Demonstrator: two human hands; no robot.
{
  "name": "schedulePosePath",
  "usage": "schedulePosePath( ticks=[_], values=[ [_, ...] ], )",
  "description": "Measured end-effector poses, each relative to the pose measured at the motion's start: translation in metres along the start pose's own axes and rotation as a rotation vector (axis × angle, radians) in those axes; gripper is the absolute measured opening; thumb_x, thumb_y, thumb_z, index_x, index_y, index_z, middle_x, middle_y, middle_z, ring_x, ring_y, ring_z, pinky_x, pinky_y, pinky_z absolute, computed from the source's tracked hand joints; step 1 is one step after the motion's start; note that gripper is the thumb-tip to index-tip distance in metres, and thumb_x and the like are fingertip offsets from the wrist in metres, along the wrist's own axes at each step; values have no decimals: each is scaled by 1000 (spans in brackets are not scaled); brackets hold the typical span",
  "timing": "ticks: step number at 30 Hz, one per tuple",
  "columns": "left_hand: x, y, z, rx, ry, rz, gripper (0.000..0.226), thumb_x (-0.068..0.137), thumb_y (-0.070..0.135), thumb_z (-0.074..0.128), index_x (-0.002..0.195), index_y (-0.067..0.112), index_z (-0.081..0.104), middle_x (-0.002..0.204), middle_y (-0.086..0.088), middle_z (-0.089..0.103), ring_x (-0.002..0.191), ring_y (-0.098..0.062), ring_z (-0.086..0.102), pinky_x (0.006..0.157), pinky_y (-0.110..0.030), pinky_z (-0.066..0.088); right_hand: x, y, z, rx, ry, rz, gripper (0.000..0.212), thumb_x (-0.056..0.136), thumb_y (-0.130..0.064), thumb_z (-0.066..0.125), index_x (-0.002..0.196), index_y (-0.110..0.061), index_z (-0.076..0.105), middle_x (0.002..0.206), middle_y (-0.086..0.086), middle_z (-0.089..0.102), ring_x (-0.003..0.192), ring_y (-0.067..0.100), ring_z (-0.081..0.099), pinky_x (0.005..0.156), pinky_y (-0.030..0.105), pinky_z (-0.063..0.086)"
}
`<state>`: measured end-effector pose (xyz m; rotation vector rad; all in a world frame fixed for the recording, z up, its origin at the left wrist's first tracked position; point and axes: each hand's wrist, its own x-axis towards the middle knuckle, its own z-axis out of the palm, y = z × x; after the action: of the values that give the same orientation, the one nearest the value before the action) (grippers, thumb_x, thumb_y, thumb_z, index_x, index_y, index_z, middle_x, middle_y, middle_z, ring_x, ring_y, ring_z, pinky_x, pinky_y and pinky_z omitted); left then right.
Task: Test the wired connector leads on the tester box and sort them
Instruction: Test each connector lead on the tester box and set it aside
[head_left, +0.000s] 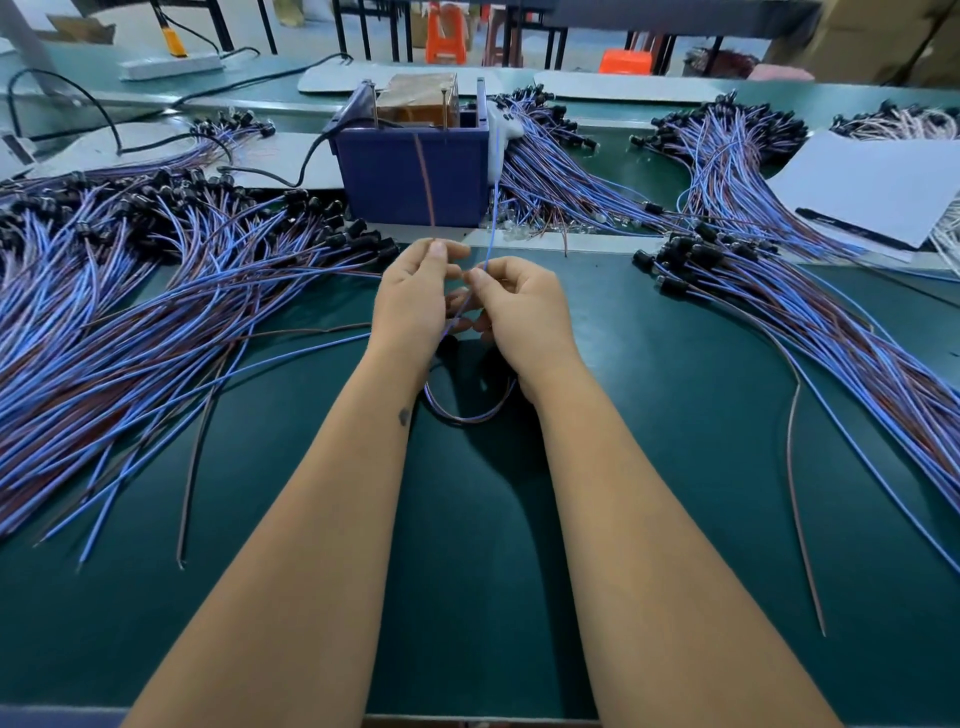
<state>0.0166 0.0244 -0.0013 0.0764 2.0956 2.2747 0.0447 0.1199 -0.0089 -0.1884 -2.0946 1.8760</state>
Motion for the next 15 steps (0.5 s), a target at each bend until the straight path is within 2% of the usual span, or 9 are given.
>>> schedulePosePath(
  ticks=[2, 4, 9, 12, 15],
  values=[
    [4, -3, -5, 85, 96, 45, 33, 105, 28, 35, 85, 26, 61, 68, 2, 53, 51, -10, 54, 46, -22, 42, 2, 1, -1, -29, 39, -9, 17, 96, -12, 57, 81, -17, 63, 63, -1, 64, 44, -2, 51, 50, 18, 42],
    [7, -5, -11, 156, 150, 73, 32, 104, 29, 36, 84, 27, 61, 55, 8, 43, 46, -10, 39, 46, -25, 32, 3, 2, 1, -37, 56, -11, 13, 97, -12, 55, 91, -13, 66, 63, -2, 61, 43, -3, 48, 56, 21, 40],
    [14, 0, -18, 105, 229, -117, 30, 87, 12, 35, 88, 18, 64, 53, 7, 42, 42, -11, 32, 45, -26, 24, 3, 3, 5, -102, 31, 20, 24, 99, -10, 47, 115, -9, 65, 66, -5, 60, 61, 5, 52, 69, 28, 46],
    [13, -1, -21, 112, 218, -58, 31, 85, 7, 32, 82, 20, 60, 54, 6, 45, 43, -11, 34, 45, -24, 27, 3, 2, 6, -115, 4, 13, 31, 98, -6, 45, 124, -9, 61, 69, -5, 58, 60, 8, 50, 66, 27, 45],
    [11, -2, -22, 93, 187, 17, 33, 94, 8, 36, 92, 28, 62, 60, 5, 50, 42, -8, 41, 43, -20, 35, 3, 1, 7, -61, 21, 4, 34, 98, -4, 44, 129, -7, 57, 72, -3, 55, 68, 17, 58, 67, 31, 52]
  ],
)
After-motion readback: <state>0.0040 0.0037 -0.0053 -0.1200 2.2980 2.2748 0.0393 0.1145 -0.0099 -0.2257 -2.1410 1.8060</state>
